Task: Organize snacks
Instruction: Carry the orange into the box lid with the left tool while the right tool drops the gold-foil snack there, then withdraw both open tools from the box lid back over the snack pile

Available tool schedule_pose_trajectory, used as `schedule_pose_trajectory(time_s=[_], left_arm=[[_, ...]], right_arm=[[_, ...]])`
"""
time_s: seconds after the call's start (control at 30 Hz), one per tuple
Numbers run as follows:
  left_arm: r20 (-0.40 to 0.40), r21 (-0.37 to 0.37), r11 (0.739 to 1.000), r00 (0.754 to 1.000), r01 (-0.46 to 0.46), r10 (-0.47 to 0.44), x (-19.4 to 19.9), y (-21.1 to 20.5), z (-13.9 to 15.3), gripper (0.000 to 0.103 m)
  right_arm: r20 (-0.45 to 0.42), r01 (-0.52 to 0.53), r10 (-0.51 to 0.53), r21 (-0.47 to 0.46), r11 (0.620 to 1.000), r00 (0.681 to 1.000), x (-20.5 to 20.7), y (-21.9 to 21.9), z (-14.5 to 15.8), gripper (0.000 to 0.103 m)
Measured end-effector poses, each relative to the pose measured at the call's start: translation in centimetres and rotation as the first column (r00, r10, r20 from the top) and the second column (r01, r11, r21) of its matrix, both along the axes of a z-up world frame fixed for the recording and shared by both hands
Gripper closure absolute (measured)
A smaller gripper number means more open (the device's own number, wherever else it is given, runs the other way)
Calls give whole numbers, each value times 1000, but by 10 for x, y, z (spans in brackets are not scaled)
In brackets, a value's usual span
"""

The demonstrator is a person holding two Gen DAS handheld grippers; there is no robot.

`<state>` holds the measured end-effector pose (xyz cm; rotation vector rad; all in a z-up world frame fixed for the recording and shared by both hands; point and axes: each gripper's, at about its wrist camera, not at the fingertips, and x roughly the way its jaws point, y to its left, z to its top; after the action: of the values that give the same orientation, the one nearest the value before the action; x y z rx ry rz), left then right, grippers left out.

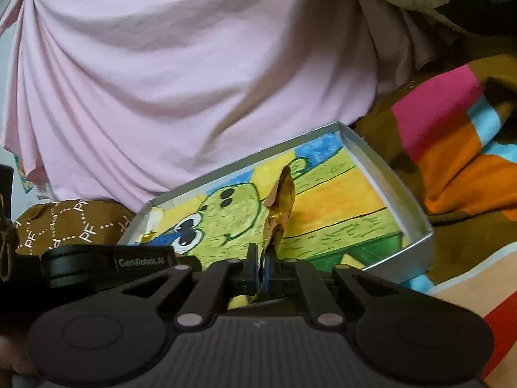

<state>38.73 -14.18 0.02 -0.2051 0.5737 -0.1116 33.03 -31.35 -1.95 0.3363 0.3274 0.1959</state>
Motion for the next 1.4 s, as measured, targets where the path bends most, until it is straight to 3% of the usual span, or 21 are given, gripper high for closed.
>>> schedule_pose_trajectory(time_s=[0.2,0.37,0.67,0.8,0.93,1.2,1.4], left_arm=[[-18,-15,1000,1000,-14,14,1,3,-2,64],[-19,-41,999,999,-35,35,-2,9,5,49],[10,-15,997,997,-77,78,-30,26,28,24],[20,1,996,996,-87,87,-46,33,36,16],[15,5,996,996,-92,92,-57,41,40,15],[32,6,993,993,-116,116,-72,49,45,7],[46,0,991,990,-133,133,-93,55,48,4]], right_arm=[[-6,26,-27,-56,998,1000,-3,1,2,86],[19,47,-45,-101,994,999,-8,6,5,46],[13,44,-42,-222,974,999,-12,19,9,3],[-15,38,-44,-293,955,999,-14,30,14,0],[-19,49,-61,-371,927,998,-15,38,14,0],[32,106,-106,-528,842,994,-19,52,14,0],[66,147,-131,-434,889,989,-42,44,20,0]])
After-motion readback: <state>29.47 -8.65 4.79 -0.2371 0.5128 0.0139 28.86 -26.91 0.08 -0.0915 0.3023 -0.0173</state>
